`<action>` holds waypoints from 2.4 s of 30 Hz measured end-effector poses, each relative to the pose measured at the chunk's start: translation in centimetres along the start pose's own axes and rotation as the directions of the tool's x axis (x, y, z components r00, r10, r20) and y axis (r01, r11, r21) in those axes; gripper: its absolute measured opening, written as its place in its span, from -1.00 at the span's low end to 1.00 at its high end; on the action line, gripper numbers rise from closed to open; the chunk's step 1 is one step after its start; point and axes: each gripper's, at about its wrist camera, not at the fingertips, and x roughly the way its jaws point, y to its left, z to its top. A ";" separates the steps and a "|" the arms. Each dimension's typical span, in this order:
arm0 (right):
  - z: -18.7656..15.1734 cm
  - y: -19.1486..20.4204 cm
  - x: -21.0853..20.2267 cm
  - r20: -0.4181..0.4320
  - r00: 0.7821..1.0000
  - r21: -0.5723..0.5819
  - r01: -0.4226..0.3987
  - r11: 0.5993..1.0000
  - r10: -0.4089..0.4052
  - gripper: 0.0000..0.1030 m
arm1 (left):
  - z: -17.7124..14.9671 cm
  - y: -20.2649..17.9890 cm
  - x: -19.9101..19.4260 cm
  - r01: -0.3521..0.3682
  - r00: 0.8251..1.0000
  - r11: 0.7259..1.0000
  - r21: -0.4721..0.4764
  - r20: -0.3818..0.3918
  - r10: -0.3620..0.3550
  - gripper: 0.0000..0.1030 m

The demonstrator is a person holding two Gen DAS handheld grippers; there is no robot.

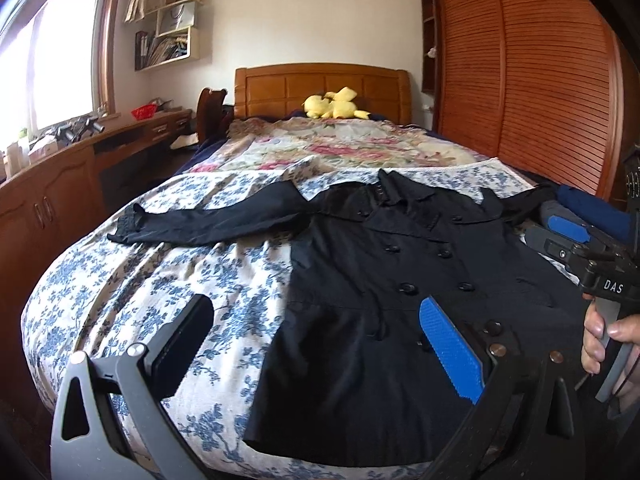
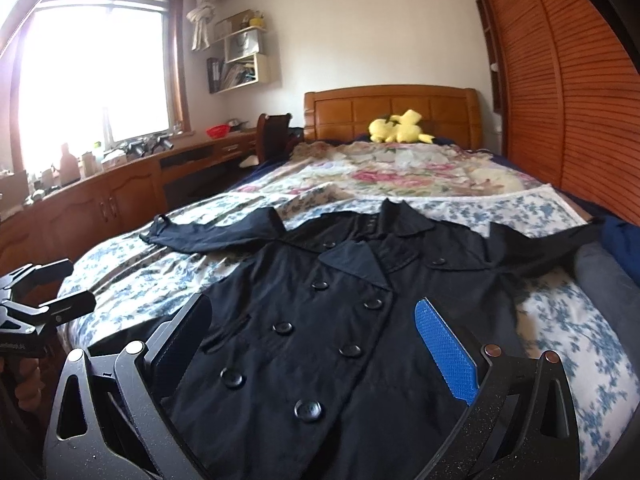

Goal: Fold large clothes
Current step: 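Move the left gripper to the black coat sleeve cuff and grasp it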

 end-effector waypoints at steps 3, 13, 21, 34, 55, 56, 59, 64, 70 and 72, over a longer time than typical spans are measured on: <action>0.7 0.6 2.1 -0.004 1.000 -0.023 -0.028 0.999 0.028 1.00 | -0.1 1.1 1.0 -0.018 1.000 1.000 -0.020 -0.019 0.017 1.00; 2.4 3.0 10.6 -0.082 0.985 -0.084 -0.160 0.983 0.154 1.00 | -0.5 5.1 4.7 -0.085 0.992 0.995 -0.054 -0.100 0.079 1.00; -0.1 4.9 16.6 -0.181 0.966 -0.175 -0.217 0.960 0.185 1.00 | -0.4 9.2 8.0 -0.104 0.983 0.990 -0.090 -0.162 0.089 1.00; -2.7 4.8 18.2 -0.255 0.939 -0.145 -0.274 0.951 0.232 1.00 | 3.1 18.4 17.3 -0.124 0.966 0.971 -0.203 -0.250 0.071 0.83; -3.2 5.0 19.1 -0.279 0.937 -0.152 -0.258 0.954 0.209 1.00 | 5.4 28.9 31.1 -0.273 0.921 0.865 -0.421 -0.374 0.109 0.35; -3.2 5.0 19.2 -0.280 0.937 -0.153 -0.258 0.954 0.208 1.00 | 5.1 29.4 31.6 -0.307 0.910 0.849 -0.430 -0.394 0.130 0.34; -3.3 5.0 19.3 -0.285 0.935 -0.152 -0.261 0.953 0.211 1.00 | 5.0 30.6 32.1 -0.301 0.918 0.831 -0.469 -0.377 0.119 0.28; -3.2 5.0 19.3 -0.285 0.935 -0.152 -0.263 0.953 0.213 1.00 | 5.9 30.5 32.7 -0.284 0.920 0.841 -0.461 -0.378 0.103 -0.72; -3.2 5.2 19.1 -0.277 0.938 -0.159 -0.261 0.952 0.211 1.00 | 9.6 26.1 30.3 -0.298 0.929 0.894 -0.335 -0.316 0.191 -1.00; -3.1 5.0 18.9 -0.267 0.940 -0.153 -0.258 0.954 0.212 1.00 | 11.9 23.3 28.2 -0.270 0.945 0.921 -0.280 -0.258 0.199 -1.00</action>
